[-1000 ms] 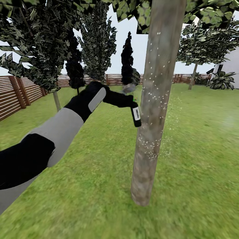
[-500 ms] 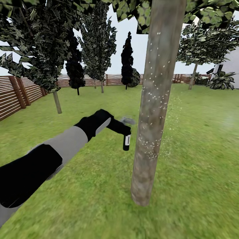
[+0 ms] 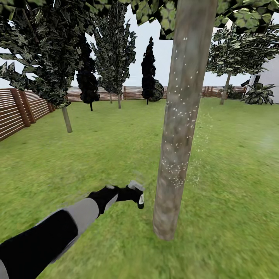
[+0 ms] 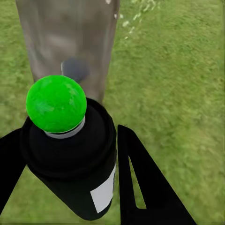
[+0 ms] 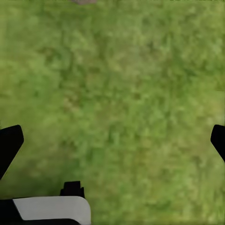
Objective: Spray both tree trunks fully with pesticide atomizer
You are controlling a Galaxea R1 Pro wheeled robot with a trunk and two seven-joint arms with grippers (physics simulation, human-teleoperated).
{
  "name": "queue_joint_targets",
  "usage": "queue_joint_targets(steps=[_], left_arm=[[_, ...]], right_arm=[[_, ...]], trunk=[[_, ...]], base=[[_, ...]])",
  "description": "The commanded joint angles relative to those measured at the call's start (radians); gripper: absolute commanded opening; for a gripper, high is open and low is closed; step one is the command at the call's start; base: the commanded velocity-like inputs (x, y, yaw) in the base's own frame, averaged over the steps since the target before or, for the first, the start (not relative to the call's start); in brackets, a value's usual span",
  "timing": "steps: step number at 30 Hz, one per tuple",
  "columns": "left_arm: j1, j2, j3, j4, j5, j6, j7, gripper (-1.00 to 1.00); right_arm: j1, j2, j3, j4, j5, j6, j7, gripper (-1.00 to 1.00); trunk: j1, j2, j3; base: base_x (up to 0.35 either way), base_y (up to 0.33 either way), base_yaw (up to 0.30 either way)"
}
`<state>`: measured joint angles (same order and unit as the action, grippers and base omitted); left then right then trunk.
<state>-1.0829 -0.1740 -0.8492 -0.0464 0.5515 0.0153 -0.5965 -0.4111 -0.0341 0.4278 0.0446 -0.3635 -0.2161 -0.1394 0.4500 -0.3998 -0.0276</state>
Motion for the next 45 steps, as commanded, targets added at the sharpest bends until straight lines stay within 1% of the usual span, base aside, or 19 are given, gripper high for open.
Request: queue_joint_targets(steps=[1,2,3,5,6,7,10,16,21,38,45], left_arm=[[0.021,0.0,0.018,0.008,0.006,-0.026,0.0,-1.0],[0.05,0.0,0.017,0.013,0.006,-0.042,0.003,-1.0],[0.06,0.0,0.018,0.014,0.007,-0.046,0.005,-1.0],[0.074,0.0,0.021,0.015,0.008,-0.051,0.063,-1.0],[0.078,0.0,0.022,0.015,0.008,-0.052,0.121,-1.0],[0.079,0.0,0.022,0.015,0.008,-0.053,0.156,-1.0],[0.08,0.0,0.025,0.014,0.008,-0.054,0.188,-1.0],[0.081,0.0,0.024,0.014,0.009,-0.054,0.193,-1.0],[0.081,0.0,0.022,0.01,0.009,-0.051,0.193,-1.0],[0.081,0.0,0.02,0.01,0.008,-0.051,0.193,-1.0],[0.081,0.0,0.019,0.01,0.008,-0.049,0.193,-1.0]], right_arm=[[0.0,0.002,0.0,0.0,0.0,0.0,0.001,1.0],[0.0,0.003,0.0,0.001,0.0,0.0,0.001,1.0],[0.0,0.005,0.0,0.001,0.0,0.001,0.002,1.0],[0.0,0.014,0.0,0.001,0.0,0.001,0.003,1.0],[0.0,0.016,0.0,0.001,0.0,0.001,0.003,1.0],[0.0,0.018,0.0,0.001,0.0,0.001,0.003,1.0],[0.001,0.023,0.0,0.002,0.0,0.001,0.004,1.0],[0.009,0.031,0.0,0.002,0.0,0.001,0.004,1.0],[0.009,0.032,0.0,0.002,0.0,0.001,0.004,1.0],[0.009,0.033,0.0,0.002,0.0,0.001,0.004,1.0],[0.014,0.033,0.0,0.002,0.0,0.001,0.004,1.0]], trunk=[[0.0,0.0,0.0],[0.0,0.0,0.0],[0.0,0.0,0.0],[0.0,0.0,0.0],[0.0,0.0,0.0],[0.0,0.0,0.0],[0.0,0.0,0.0],[0.0,0.0,0.0],[0.0,0.0,0.0],[0.0,0.0,0.0],[0.0,0.0,0.0]], base=[[0.005,0.144,0.0],[0.045,0.264,0.0],[0.057,0.295,0.0],[0.07,0.327,0.0],[0.089,0.341,0.0],[0.112,0.345,-0.005],[0.131,0.348,-0.104],[0.039,0.35,-0.264],[0.026,0.35,-0.286],[0.223,0.332,-0.291],[0.134,0.348,-0.294]])
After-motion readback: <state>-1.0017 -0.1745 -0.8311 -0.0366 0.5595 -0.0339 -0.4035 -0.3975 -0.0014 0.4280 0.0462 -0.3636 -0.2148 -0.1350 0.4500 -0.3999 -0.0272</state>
